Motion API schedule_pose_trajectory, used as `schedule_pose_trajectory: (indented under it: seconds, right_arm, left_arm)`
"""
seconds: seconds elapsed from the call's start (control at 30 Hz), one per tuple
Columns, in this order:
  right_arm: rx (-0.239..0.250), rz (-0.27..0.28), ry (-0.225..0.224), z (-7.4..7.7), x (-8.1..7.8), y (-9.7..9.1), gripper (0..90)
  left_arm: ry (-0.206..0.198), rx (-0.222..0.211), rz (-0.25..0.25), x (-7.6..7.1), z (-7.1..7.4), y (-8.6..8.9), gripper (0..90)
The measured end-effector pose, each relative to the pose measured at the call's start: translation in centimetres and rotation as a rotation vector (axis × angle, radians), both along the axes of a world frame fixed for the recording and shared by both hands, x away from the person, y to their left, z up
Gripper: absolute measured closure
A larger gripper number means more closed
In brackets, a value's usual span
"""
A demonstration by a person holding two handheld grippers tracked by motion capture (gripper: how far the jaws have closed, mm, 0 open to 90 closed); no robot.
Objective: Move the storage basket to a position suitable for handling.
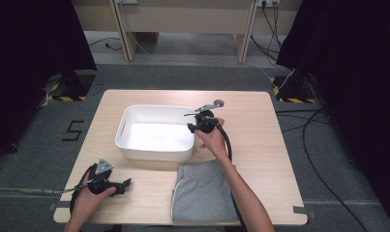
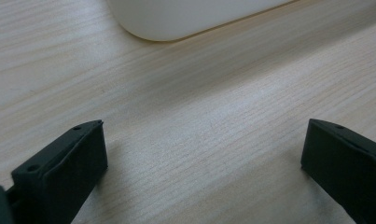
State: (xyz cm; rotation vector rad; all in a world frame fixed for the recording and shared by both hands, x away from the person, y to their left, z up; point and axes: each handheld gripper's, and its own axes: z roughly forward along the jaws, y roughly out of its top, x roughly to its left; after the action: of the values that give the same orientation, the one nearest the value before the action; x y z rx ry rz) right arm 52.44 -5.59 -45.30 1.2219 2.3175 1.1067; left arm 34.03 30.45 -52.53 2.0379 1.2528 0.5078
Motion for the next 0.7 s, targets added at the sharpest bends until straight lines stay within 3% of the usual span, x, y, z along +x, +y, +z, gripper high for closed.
schedule_pose_trajectory:
  seconds: [0.33, 0.7]
  right_arm:
    - [0.017, -0.006, -0.003, -0.2, 0.7, -1.3, 58.7]
    - [0.021, -0.043, -0.020, -0.2, 0.8, -5.0, 55.2]
  left_arm:
    - [-0.001, 0.000, 0.000, 0.0, 0.0, 0.0, 0.0]
    - [-0.001, 0.002, 0.000, 0.0, 0.0, 0.0, 0.0]
